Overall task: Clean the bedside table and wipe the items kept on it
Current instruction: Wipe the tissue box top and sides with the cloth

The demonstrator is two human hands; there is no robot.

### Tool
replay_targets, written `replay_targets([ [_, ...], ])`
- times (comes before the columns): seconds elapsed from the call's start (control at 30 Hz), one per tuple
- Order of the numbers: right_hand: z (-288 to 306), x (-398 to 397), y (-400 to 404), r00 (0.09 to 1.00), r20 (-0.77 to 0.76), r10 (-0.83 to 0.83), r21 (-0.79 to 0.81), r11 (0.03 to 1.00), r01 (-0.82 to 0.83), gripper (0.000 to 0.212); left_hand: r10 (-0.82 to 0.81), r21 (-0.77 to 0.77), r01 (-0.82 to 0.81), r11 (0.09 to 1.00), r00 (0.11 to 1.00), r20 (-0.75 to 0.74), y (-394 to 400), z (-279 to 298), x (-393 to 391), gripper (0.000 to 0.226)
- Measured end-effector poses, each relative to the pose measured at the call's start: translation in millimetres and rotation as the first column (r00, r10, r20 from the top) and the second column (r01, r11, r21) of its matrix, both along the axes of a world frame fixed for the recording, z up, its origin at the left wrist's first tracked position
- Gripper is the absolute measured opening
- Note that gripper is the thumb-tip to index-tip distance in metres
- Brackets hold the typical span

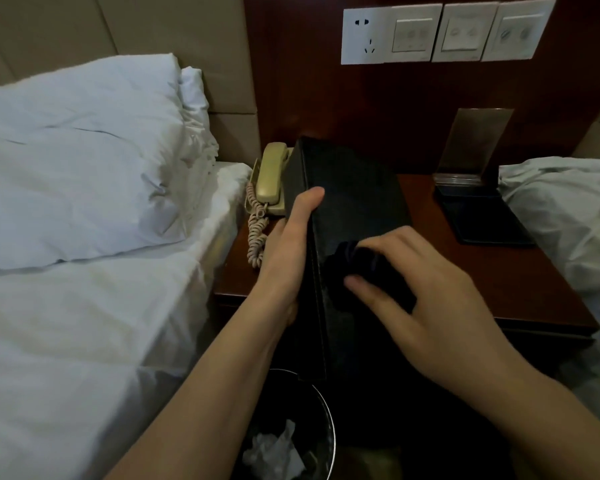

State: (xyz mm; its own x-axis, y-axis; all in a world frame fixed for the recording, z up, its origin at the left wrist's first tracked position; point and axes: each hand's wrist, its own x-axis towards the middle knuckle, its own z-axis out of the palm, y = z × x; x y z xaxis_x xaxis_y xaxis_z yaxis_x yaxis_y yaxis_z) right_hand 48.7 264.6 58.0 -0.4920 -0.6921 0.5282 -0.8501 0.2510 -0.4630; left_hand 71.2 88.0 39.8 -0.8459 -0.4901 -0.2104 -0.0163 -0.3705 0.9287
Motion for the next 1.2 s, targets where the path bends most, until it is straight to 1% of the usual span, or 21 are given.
replay_targets([
  [0.07,-4.0,15.2,-2.3,0.999,-0.018,0.050,0.027,0.998,-0.050,0.025,0.032,0.027,-0.031,0.999,0.999,-0.019,-6.4,-2.9,-2.5,0.099],
  [0.13,-10.1,34.8,-3.7,0.989,-0.042,0.139,0.078,0.988,-0.136,0.025,0.056,0.020,-0.055,0.998,0.998,-0.035,-11.3,-2.8,-1.3,0.095],
  [0.2,-14.8,36.8,-2.2,0.986,-0.060,0.158,0.090,0.984,-0.153,0.025,0.069,-0.005,-0.069,0.998,0.996,-0.051,-14.5,1.2,2.0,0.088],
  [0.27,-15.6,19.7,1.9,0.998,-0.041,0.056,0.030,0.998,-0.055,0.024,0.085,0.003,-0.085,0.996,0.994,-0.067,-15.9,9.0,5.9,0.070],
  [0.33,-14.1,-0.4,6.2,0.995,0.015,-0.102,-0.033,0.994,0.103,0.026,0.096,0.002,-0.096,0.995,0.992,-0.086,-18.2,14.8,11.1,0.054],
  [0.4,-17.8,-5.9,7.6,0.978,0.048,-0.201,-0.059,0.977,0.204,0.030,0.112,0.004,-0.112,0.994,0.989,-0.100,-17.9,18.3,16.4,0.049],
  [0.43,-18.8,0.6,5.5,0.979,0.035,-0.201,-0.052,0.978,0.203,0.029,0.118,0.014,-0.117,0.993,0.987,-0.105,-17.3,18.8,18.0,0.049],
  [0.47,-19.6,11.0,2.3,0.986,0.004,-0.164,-0.034,0.986,0.164,0.026,0.122,0.025,-0.120,0.992,0.987,-0.104,-15.5,19.1,19.1,0.050],
  [0.57,-20.6,37.9,-3.9,0.998,-0.054,0.012,0.054,0.999,-0.009,0.025,0.138,0.031,-0.136,0.990,0.986,-0.092,-11.0,17.8,19.9,0.051],
  [0.6,-20.2,34.4,-3.6,0.998,-0.061,0.022,0.049,0.999,-0.019,0.024,0.136,0.032,-0.133,0.991,0.986,-0.094,-10.3,18.5,20.3,0.050],
  [0.63,-19.5,25.2,-3.1,0.998,-0.054,-0.011,0.015,1.000,0.012,0.024,0.128,0.034,-0.125,0.992,0.987,-0.100,-10.6,19.0,20.7,0.050],
  [0.7,-17.0,-1.5,0.1,0.989,0.026,-0.143,-0.054,0.988,0.145,0.024,0.107,0.019,-0.105,0.994,0.988,-0.108,-10.5,19.6,21.8,0.052],
  [0.77,-15.1,-21.9,5.1,0.970,0.096,-0.224,-0.067,0.971,0.231,0.028,0.110,-0.005,-0.111,0.994,0.988,-0.107,-9.6,18.9,22.2,0.053],
  [0.83,-15.0,-18.3,9.4,0.977,0.075,-0.201,-0.055,0.977,0.205,0.027,0.116,0.007,-0.116,0.993,0.986,-0.122,-8.2,20.3,23.2,0.051],
  [0.93,-19.4,14.1,11.2,0.998,-0.019,-0.059,0.041,0.997,0.060,0.021,0.130,0.023,-0.128,0.991,0.979,-0.156,-12.9,23.0,24.0,0.048],
  [1.0,-23.7,20.6,10.1,0.999,-0.041,-0.022,0.069,0.997,0.024,0.023,0.138,0.017,-0.137,0.990,0.976,-0.167,-16.4,23.7,25.8,0.047],
  [1.07,-21.7,6.9,7.6,0.997,-0.019,-0.073,0.018,0.997,0.073,0.026,0.104,0.019,-0.103,0.995,0.982,-0.155,-13.5,22.4,26.9,0.051],
  [1.17,-10.2,-21.9,8.2,0.975,0.062,-0.212,-0.070,0.974,0.216,0.034,0.035,0.018,-0.034,0.999,0.994,-0.104,-1.7,17.2,28.3,0.072],
  [1.2,-8.4,-23.9,9.2,0.970,0.070,-0.233,-0.075,0.968,0.238,0.034,0.039,0.008,-0.039,0.999,0.995,-0.097,-0.4,15.2,27.5,0.071],
])
